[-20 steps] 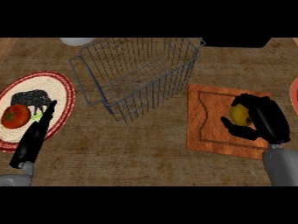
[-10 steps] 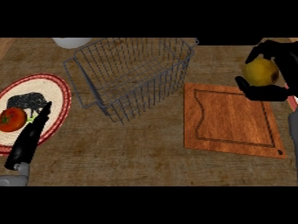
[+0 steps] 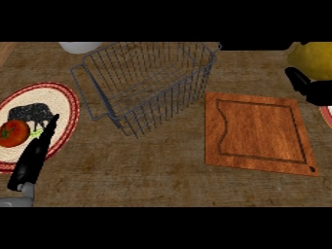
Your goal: Pick the lemon from the cutting board and place it in the basket
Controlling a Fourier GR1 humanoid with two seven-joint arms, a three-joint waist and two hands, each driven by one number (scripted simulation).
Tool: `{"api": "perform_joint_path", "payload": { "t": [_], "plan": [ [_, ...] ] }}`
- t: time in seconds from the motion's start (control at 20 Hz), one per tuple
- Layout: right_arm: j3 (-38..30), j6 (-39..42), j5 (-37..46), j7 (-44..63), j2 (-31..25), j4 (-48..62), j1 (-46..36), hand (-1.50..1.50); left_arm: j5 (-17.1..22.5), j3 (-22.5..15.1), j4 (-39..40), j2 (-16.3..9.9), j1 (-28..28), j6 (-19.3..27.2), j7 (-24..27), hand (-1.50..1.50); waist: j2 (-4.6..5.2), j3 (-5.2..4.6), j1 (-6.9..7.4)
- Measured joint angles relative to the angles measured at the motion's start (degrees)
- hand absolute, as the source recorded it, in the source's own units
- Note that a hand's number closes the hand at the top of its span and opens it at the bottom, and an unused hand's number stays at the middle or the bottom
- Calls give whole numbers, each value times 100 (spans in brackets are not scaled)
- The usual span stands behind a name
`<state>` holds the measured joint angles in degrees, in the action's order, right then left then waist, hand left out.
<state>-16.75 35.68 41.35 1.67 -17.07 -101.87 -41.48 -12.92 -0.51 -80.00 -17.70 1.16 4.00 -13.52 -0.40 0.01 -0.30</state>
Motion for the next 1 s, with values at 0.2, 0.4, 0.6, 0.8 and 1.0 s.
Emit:
{"api": "perform_joint_path", "payload": {
  "t": [0.2, 0.4, 0.6, 0.8, 1.0],
  "plan": [
    [-62, 586, -535, 810, 140, -197, -510, 150, -48, 32, 124, 57, 64, 7, 91, 0, 3, 8, 12],
    [54, 814, -825, 1521, 311, -95, -1038, 150, -90, 8, -75, 99, 21, -42, -93, 0, 12, 3, 40],
    [304, 661, -887, 1869, 586, 241, -1349, 150, -107, 82, 7, 77, 114, -108, -87, 0, 24, 2, 58],
    [505, 677, -1037, 2234, 770, 459, -1675, 150, -132, 100, -146, 76, -48, -163, -76, 0, 26, 0, 68],
    [933, 371, -826, 2371, 1053, 803, -1828, 150, -174, 141, -4, 129, 99, -163, -98, 0, 34, 0, 72]
  ]
}}
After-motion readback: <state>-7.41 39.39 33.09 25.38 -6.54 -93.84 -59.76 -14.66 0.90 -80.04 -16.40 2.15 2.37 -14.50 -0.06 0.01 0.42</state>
